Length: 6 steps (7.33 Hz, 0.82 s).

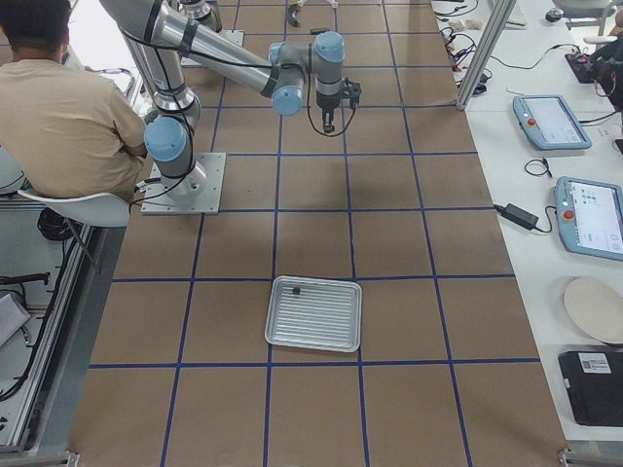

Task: Place bearing gear from tray to pile

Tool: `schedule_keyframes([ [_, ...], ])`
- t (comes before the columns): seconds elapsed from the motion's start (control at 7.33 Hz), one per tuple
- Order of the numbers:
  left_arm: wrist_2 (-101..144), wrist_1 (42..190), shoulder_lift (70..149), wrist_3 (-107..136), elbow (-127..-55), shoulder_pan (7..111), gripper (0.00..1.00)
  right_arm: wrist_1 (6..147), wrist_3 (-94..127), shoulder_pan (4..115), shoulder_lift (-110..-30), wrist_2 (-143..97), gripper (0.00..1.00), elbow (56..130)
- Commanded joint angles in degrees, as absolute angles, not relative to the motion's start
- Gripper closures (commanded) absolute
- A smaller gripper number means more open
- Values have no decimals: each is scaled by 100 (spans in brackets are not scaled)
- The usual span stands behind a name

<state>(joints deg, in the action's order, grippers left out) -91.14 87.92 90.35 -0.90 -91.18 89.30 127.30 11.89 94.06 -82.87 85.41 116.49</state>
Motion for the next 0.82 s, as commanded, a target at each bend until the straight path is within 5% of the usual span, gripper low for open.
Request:
schedule_keyframes([
  [0.0,-9114,8789,9035,-88,-9114,8930,0,13977,3050,10735,-7536,8569,100,11593],
  [0.55,-9114,8789,9026,-123,-9132,8930,0,14476,3560,11390,-6453,8666,99,10856],
  [0.68,-9123,8798,9018,-167,-9141,8930,0,14441,3525,11391,-6425,8675,19,10855],
])
